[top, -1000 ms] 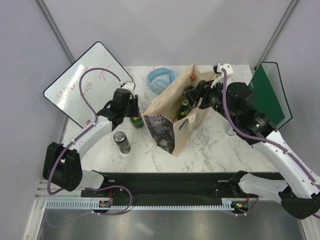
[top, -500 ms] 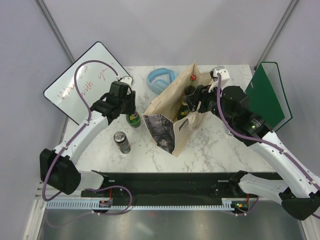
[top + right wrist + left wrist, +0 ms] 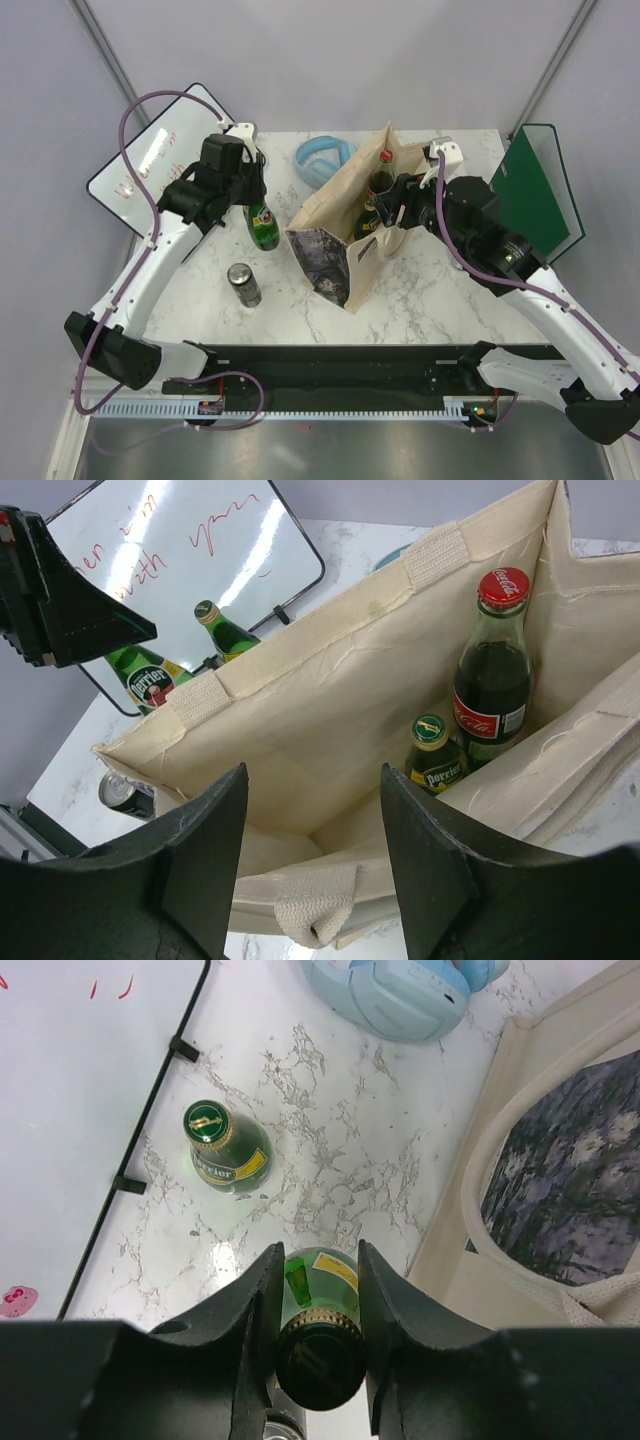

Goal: Place the beverage into the canvas bag

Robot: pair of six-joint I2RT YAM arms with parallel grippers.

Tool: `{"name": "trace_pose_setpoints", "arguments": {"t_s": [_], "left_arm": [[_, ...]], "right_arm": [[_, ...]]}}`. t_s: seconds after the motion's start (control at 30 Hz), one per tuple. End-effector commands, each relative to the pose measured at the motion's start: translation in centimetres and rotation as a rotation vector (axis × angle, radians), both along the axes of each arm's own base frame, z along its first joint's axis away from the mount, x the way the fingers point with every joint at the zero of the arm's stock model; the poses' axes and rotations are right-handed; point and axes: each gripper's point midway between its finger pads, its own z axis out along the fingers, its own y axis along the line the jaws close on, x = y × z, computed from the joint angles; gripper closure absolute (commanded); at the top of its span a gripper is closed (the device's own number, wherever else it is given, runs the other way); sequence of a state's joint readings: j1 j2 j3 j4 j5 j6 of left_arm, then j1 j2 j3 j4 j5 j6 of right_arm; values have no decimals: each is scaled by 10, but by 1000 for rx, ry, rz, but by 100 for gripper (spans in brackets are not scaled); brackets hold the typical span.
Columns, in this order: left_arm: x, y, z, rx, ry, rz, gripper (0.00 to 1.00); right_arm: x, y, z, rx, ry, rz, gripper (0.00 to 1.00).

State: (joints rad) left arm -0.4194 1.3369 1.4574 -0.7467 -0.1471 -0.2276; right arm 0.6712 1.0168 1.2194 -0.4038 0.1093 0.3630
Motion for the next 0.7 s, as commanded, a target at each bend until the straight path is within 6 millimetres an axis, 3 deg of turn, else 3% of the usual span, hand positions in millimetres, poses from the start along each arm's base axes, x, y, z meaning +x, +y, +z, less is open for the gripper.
{"name": "trace_pose_setpoints", "arguments": {"t_s": [0.0, 0.07, 0.1, 0.17, 0.2, 0.53, 0.63, 0.67], "left_arm": [[10, -11, 7, -16, -47, -44, 98], [15, -13, -5, -20, -49, -38, 98], [14, -13, -22, -13, -21, -37, 98], [20, -15, -31, -26, -38, -30, 98], [17, -14, -48, -22, -13, -25, 98], [18, -23, -69, -48, -35, -48, 98], [13, -22, -71, -46, -33, -49, 79], [11, -21, -70, -48, -35, -48, 65]], "right_arm": [[-3, -4, 9, 23, -28, -12, 37], [-3, -4, 9, 21, -27, -11, 37], [-3, -4, 9, 22, -28, -11, 37], [-4, -5, 10, 23, -33, -13, 37], [-4, -5, 10, 22, -32, -14, 37], [-3, -7, 8, 15, -34, -19, 37], [-2, -5, 5, 9, -29, -14, 36], [-3, -5, 5, 9, -27, -10, 37]]}}
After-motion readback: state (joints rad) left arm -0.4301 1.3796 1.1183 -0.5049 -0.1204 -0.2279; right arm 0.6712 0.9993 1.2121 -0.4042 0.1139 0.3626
